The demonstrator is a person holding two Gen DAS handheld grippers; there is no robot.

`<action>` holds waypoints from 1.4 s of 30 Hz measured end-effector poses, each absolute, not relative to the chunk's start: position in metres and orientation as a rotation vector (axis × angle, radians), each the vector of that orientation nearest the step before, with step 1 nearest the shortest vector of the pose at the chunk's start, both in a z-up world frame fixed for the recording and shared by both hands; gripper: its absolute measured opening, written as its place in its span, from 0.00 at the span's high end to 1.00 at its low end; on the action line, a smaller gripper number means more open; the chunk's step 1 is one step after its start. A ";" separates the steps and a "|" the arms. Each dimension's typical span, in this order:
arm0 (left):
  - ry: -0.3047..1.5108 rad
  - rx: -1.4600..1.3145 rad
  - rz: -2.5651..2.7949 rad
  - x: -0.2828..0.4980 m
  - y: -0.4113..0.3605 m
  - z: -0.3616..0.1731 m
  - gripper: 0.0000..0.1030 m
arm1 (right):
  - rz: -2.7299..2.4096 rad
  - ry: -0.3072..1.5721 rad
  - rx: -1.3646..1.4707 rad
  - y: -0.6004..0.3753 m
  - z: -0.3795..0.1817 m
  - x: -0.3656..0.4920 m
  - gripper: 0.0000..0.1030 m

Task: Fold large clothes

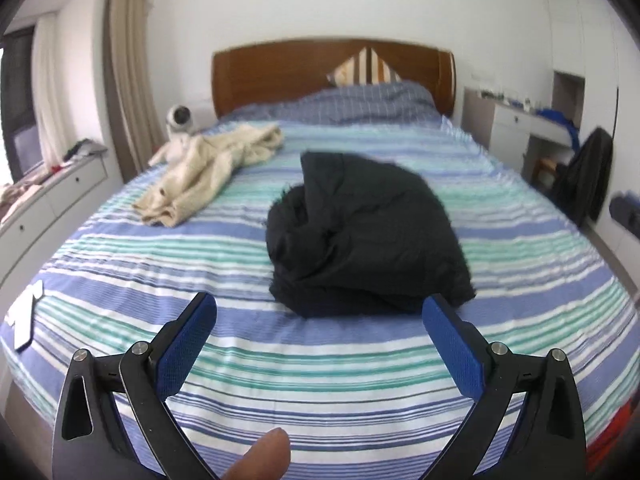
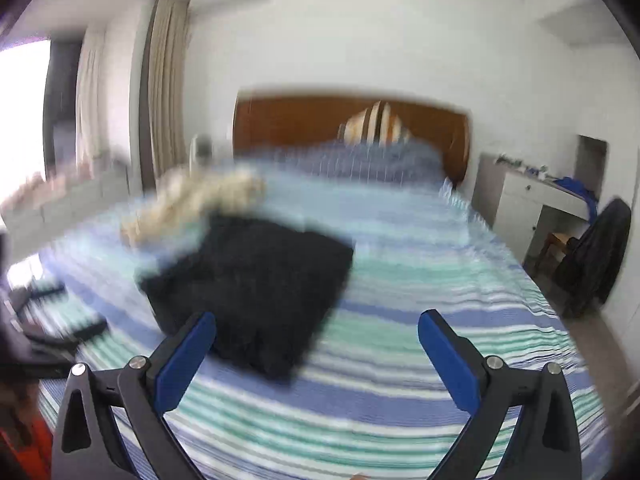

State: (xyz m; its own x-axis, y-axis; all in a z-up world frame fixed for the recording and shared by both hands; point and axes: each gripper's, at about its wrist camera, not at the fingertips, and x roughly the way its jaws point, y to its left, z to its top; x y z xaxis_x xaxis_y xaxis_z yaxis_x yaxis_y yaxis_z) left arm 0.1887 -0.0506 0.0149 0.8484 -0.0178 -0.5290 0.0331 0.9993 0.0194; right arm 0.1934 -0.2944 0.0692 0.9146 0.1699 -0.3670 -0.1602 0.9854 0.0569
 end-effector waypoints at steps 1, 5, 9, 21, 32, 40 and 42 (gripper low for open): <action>0.547 0.022 -0.018 0.183 -0.052 0.020 0.00 | 0.188 0.405 0.037 -0.297 0.068 0.191 0.00; 0.573 0.029 0.095 0.172 -0.057 0.024 0.00 | 0.139 0.590 -0.008 -0.297 0.044 0.195 0.00; 0.612 0.029 0.043 0.162 -0.060 0.019 0.00 | 0.060 0.631 -0.017 -0.299 0.037 0.182 0.00; 0.697 0.076 0.065 0.158 -0.074 0.013 0.00 | 0.048 0.692 -0.008 -0.289 0.037 0.165 0.00; 0.764 0.029 0.032 0.155 -0.070 0.008 0.00 | 0.058 0.727 -0.019 -0.280 0.036 0.157 0.00; 0.754 0.043 0.072 0.151 -0.066 0.016 0.00 | 0.053 0.733 -0.035 -0.273 0.039 0.158 0.00; 0.746 0.063 0.082 0.151 -0.066 0.016 0.00 | 0.058 0.733 -0.032 -0.272 0.041 0.158 0.00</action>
